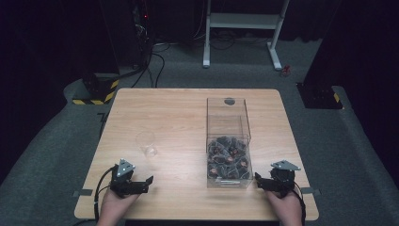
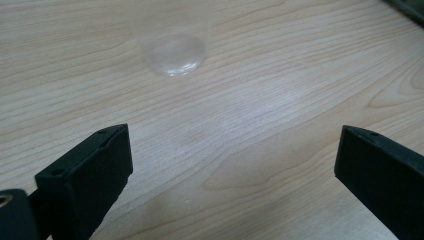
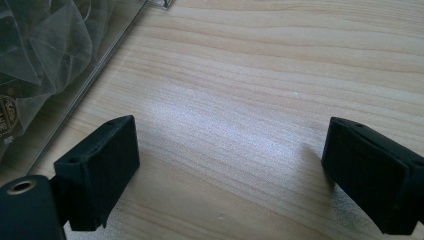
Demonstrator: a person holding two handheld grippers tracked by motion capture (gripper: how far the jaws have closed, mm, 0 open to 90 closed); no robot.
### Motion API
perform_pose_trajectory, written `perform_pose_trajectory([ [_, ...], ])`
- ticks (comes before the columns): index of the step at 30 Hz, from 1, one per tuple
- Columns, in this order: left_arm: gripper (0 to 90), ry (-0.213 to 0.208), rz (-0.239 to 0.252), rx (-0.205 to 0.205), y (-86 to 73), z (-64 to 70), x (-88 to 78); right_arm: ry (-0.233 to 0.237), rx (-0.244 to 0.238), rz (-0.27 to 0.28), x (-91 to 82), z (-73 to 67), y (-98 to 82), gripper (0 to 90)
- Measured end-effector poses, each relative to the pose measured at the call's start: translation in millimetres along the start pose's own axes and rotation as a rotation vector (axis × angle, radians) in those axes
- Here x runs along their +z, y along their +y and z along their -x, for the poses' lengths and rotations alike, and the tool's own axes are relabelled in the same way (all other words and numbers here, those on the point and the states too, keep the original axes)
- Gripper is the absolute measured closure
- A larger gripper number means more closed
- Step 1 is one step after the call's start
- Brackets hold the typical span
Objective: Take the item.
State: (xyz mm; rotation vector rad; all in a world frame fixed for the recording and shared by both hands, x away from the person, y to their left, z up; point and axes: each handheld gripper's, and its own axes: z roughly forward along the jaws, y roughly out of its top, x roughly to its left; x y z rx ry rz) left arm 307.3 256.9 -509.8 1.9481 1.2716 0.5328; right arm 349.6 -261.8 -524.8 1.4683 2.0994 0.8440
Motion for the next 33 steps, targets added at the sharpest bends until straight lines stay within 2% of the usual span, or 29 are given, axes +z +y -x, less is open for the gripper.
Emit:
perform_pose_trajectory([
  [19, 5.0, -0.079, 0.063, 0.029, 10.0, 20.3, -12.3, 0.0, 0.0, 0.0, -0.1, -0.1, 0.0, 8.2],
  [24, 5.2, -0.118, 0.075, 0.037, 12.3, 26.5, -12.6, 0.002, -0.001, 0.0, -0.1, -0.2, 0.0, 8.4],
  [25, 5.4, -0.139, 0.078, 0.032, 12.9, 29.6, -12.2, 0.002, -0.001, 0.0, -0.1, -0.2, 0.0, 8.4],
  [33, 5.6, -0.184, 0.096, 0.045, 17.3, 41.3, -12.4, 0.002, -0.002, 0.0, -0.1, -0.2, 0.0, 8.5],
])
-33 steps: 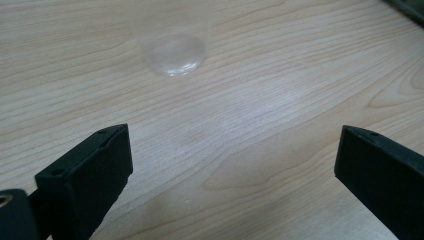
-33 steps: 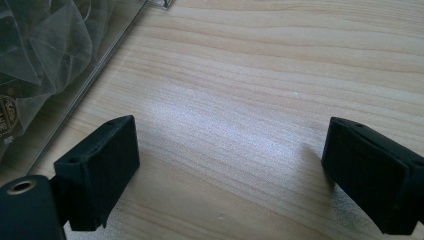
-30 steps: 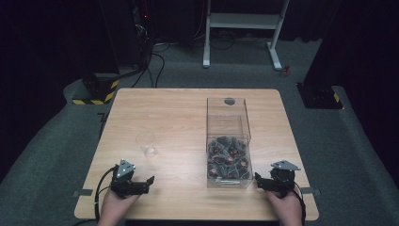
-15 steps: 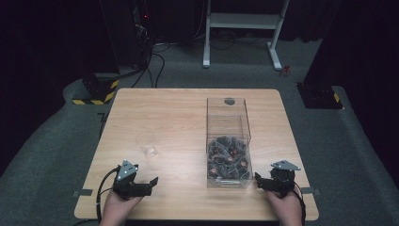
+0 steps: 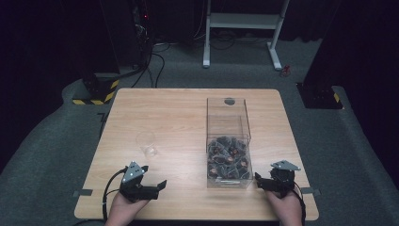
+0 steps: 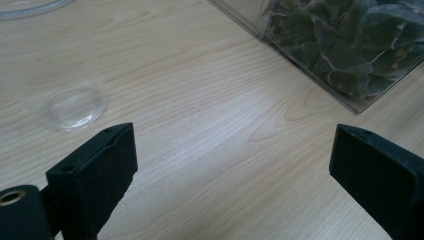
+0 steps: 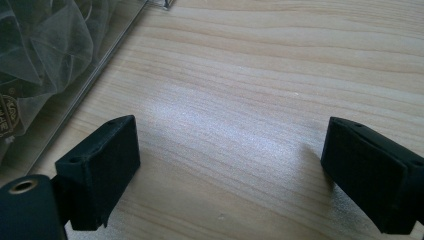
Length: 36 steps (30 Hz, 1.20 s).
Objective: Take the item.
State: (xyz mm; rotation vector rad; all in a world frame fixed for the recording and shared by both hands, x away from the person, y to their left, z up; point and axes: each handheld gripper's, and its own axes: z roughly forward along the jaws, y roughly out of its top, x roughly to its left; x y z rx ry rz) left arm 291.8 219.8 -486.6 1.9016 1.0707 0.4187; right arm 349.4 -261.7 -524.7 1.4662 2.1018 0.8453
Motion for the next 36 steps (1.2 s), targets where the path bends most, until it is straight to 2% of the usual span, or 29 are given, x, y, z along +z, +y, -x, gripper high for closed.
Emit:
perform_pose_trajectory([
  [7, 6.9, -0.008, 0.011, 0.02, 4.7, 7.2, 1.1, 0.0, 0.0, 0.0, 0.0, 0.0, 0.0, 8.5],
  [9, 7.1, -0.021, 0.012, 0.027, 7.1, 10.6, 1.9, 0.0, 0.0, 0.0, 0.0, 0.0, 0.0, 8.5],
  [10, 7.5, -0.042, 0.019, 0.025, 10.2, 13.5, 2.7, 0.0, -0.001, 0.001, 0.0, -0.1, 0.0, 8.6],
  [13, 8.3, -0.057, 0.025, 0.031, 13.6, 17.1, 3.7, 0.0, -0.001, 0.0, 0.0, -0.1, 0.0, 8.6],
  [18, 9.4, -0.09, 0.008, 0.079, 23.8, 32.3, 11.8, 0.0, 0.0, 0.001, -0.2, -0.3, -0.1, 8.9],
  [24, 10.1, -0.139, 0.023, 0.075, 34.9, 48.1, 24.5, 0.0, -0.001, 0.0, -0.2, -0.3, -0.1, 9.0],
  [30, 10.9, -0.155, 0.033, 0.1, 46.1, 62.0, 34.5, 0.001, -0.001, 0.0, -0.2, -0.3, -0.1, 9.0],
  [36, 12.0, -0.172, 0.05, 0.114, 54.8, 68.6, 40.7, 0.001, 0.002, 0.0, -0.3, -0.5, -0.1, 9.0],
])
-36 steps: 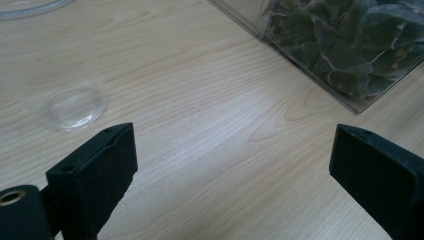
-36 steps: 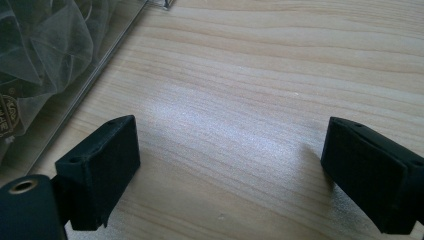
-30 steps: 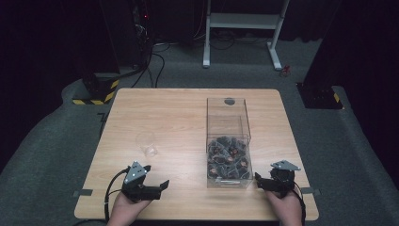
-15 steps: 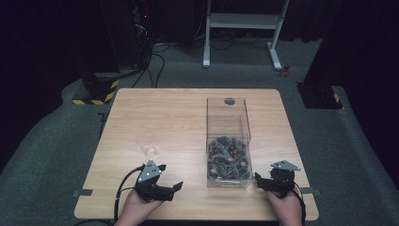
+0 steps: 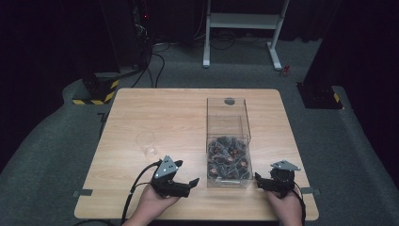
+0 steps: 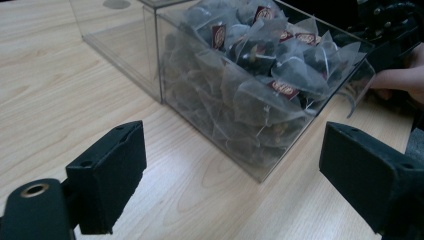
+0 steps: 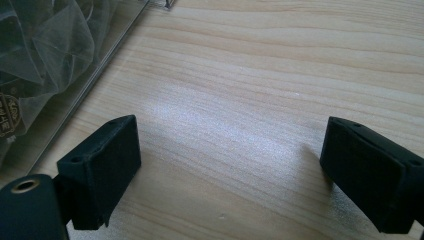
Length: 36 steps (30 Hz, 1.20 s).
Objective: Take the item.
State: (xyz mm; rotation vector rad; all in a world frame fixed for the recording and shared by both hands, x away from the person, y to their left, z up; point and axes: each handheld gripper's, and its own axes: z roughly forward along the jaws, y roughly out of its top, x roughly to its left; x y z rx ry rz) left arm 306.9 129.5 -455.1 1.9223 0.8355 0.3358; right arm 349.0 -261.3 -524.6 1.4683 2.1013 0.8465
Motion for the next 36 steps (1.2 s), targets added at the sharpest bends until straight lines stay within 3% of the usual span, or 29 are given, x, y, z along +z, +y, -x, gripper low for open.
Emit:
perform_pose_trajectory([
  [5, 13.5, -0.012, 0.016, -0.005, 6.2, 0.5, 3.5, 0.001, -0.001, 0.0, 0.0, 0.0, 0.0, 9.3],
  [17, 15.9, -0.043, 0.026, 0.034, 23.6, 7.6, 15.1, 0.001, -0.003, 0.001, 0.0, 0.1, 0.0, 9.2],
  [18, 17.3, -0.045, 0.026, 0.038, 24.6, 7.8, 16.0, 0.001, -0.001, 0.0, 0.0, 0.0, 0.0, 9.3],
  [19, 17.3, -0.053, 0.043, 0.008, 25.5, 10.5, 18.3, 0.001, -0.003, 0.001, 0.0, 0.1, 0.0, 9.3],
  [22, 19.8, -0.058, 0.031, 0.049, 29.2, 9.7, 21.2, 0.001, -0.001, 0.001, 0.0, 0.0, 0.0, 9.3],
  [36, 37.1, -0.057, 0.031, 0.077, 40.7, 8.1, 39.0, 0.002, -0.004, 0.001, 0.0, 0.2, 0.0, 9.2],
])
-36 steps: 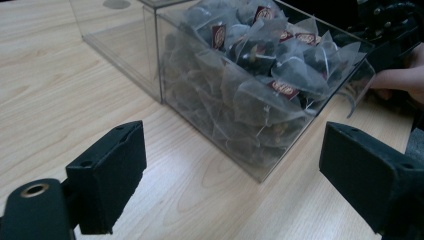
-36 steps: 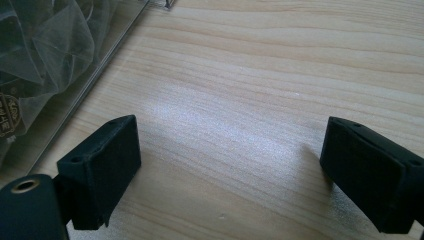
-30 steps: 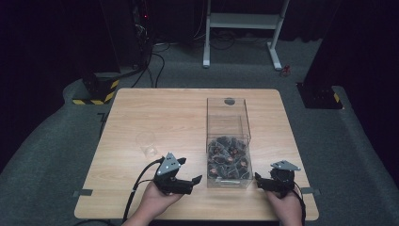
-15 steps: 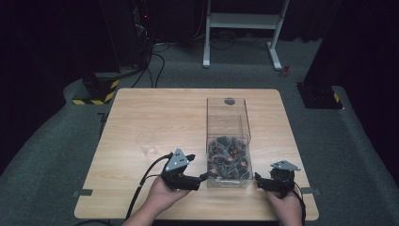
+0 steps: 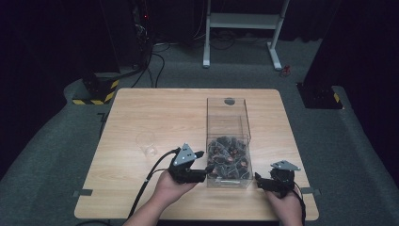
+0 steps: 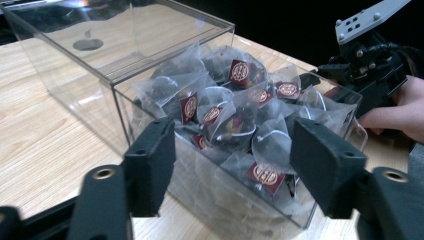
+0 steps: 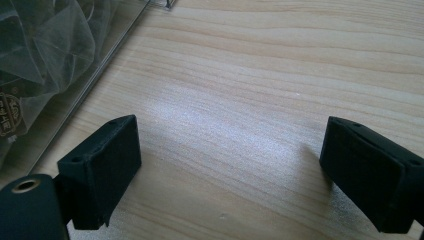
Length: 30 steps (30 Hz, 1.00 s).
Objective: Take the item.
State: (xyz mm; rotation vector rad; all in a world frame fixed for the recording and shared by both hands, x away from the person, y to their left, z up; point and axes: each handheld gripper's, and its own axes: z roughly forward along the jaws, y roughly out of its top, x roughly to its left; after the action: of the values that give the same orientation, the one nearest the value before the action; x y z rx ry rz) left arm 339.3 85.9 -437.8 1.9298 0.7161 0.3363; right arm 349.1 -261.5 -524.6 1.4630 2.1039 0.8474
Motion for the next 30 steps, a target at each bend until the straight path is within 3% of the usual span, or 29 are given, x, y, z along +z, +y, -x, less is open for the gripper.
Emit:
perform_pose_trajectory([
  [13, 50.7, -0.01, -0.004, -0.01, 3.1, 0.8, 15.0, -0.001, 0.002, -0.001, 0.6, -0.8, 0.6, 8.0],
  [20, 60.5, -0.034, -0.003, 0.004, 9.7, 3.3, 21.0, -0.001, 0.001, 0.0, 0.7, -0.7, 0.5, 8.0],
  [30, 72.4, -0.029, -0.014, 0.021, 7.9, 2.5, 25.6, -0.001, -0.001, 0.0, 0.7, -0.6, 0.6, 8.0],
])
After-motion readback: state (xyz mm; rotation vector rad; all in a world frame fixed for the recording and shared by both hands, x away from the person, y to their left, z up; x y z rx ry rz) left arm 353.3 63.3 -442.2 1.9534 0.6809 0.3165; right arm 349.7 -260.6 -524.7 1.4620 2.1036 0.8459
